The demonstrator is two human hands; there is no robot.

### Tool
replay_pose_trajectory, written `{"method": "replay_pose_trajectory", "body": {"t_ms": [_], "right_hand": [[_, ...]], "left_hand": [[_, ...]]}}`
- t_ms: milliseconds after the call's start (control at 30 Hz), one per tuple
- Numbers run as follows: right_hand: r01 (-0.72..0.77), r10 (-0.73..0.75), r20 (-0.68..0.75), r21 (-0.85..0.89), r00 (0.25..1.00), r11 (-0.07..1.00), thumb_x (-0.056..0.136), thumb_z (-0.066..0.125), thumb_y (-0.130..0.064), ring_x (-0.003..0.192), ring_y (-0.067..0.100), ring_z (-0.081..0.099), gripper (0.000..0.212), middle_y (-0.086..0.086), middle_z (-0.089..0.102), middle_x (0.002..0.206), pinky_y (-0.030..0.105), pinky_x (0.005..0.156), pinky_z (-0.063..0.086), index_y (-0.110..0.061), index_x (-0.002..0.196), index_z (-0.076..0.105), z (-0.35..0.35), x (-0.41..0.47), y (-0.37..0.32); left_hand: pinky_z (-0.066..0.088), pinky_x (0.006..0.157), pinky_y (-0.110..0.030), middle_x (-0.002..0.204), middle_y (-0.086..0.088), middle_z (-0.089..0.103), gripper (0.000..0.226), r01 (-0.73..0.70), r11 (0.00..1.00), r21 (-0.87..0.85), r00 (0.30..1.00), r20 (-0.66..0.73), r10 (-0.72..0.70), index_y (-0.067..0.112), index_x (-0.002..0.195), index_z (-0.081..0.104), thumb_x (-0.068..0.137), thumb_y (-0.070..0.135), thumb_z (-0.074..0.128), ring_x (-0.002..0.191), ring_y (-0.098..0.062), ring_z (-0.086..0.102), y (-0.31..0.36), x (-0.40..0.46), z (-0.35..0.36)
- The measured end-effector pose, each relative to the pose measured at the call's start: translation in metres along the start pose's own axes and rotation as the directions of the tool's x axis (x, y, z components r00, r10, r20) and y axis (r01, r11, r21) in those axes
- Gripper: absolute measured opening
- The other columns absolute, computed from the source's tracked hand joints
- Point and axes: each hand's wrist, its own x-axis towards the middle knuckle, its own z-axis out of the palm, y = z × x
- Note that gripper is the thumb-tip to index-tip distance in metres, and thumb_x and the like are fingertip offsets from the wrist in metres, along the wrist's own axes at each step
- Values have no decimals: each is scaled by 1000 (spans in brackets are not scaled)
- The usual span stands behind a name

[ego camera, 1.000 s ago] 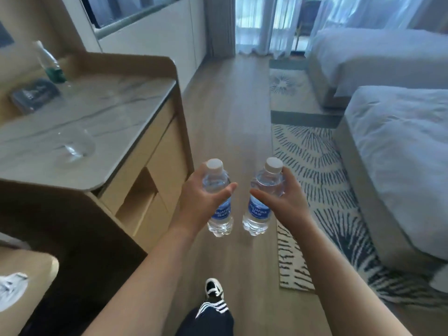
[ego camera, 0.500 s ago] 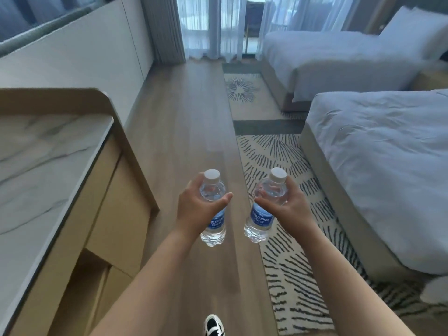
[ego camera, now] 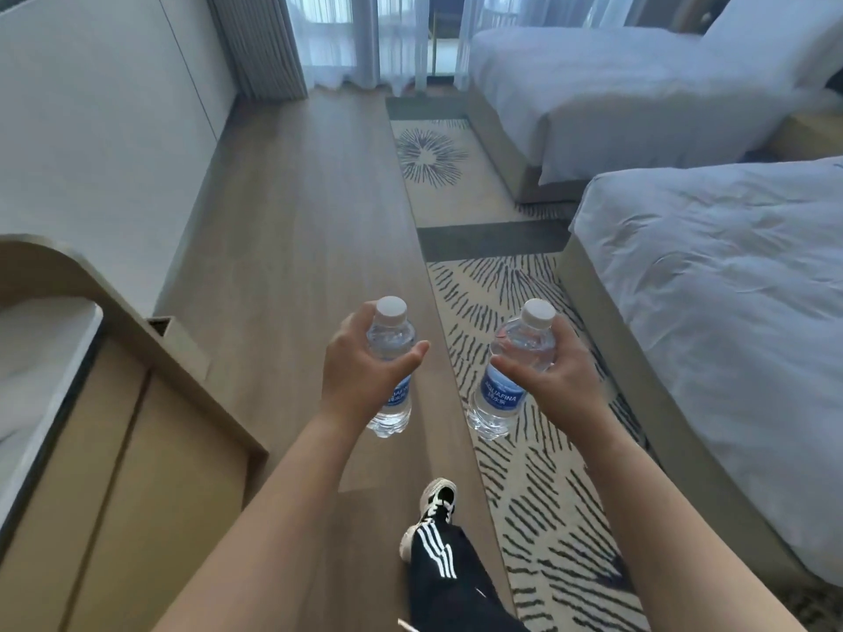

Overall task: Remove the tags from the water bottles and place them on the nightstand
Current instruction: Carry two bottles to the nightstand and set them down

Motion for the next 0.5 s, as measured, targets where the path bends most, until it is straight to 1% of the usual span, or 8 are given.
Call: {"method": "replay_pose_trajectory", "body": {"t_ms": [67,100,167,233,367,433,500], "right_hand": [[-7,7,7,-9,1000,1000,67,84,-34,92,5,67,54,-5,69,101,22,77,53,-24,113,56,3,47,12],[-6,7,10,-9,1000,1000,68,84,-33,91,5,67,53,-6,68,100,22,77,53,-24,112,56,3,73,18],[-9,9,8,-6,1000,1000,68,84,-29,89,4,67,51,-5,68,98,17,72,53,-23,110,56,3,124,23],[-15,15,-1,10,1000,1000,69,84,-24,88,3,67,51,-3,68,99,11,70,51,-21,111,56,0,175,25],[-8,10,-50,23,999,1000,70,83,-25,89,-3,65,52,-7,67,100,7,71,48,-20,113,54,-9,270,21],[-9,11,-79,29,997,1000,69,83,-26,90,-1,65,52,-7,67,101,11,73,50,-21,112,54,-11,311,21],[-18,20,-102,22,995,1000,69,83,-28,92,4,66,53,-5,66,103,18,78,51,-21,113,54,-11,351,24]], "left_hand": [[56,76,-31,96,3,65,48,-12,1000,14,1000,-6,12,33,101,58,62,52,79,86,-12,64,-14,47,18],[55,75,-31,95,2,65,47,-18,1000,26,1000,-5,19,34,100,57,63,50,80,85,-12,64,-19,72,28],[55,75,-33,95,0,65,45,-23,999,46,1000,3,23,34,99,57,64,44,83,84,-15,63,-27,122,46],[55,76,-35,95,-2,65,46,-32,997,66,999,12,31,32,99,56,64,41,84,84,-16,63,-32,171,61],[53,74,-29,94,-1,65,48,-29,998,64,1000,8,28,30,99,56,62,50,80,84,-15,63,-39,260,87],[53,74,-28,93,0,65,48,-28,998,54,999,18,27,30,98,56,62,53,78,84,-15,63,-43,300,100],[53,74,-29,91,1,65,47,-31,999,36,999,35,29,30,97,56,62,53,78,83,-14,63,-49,340,113]]}}
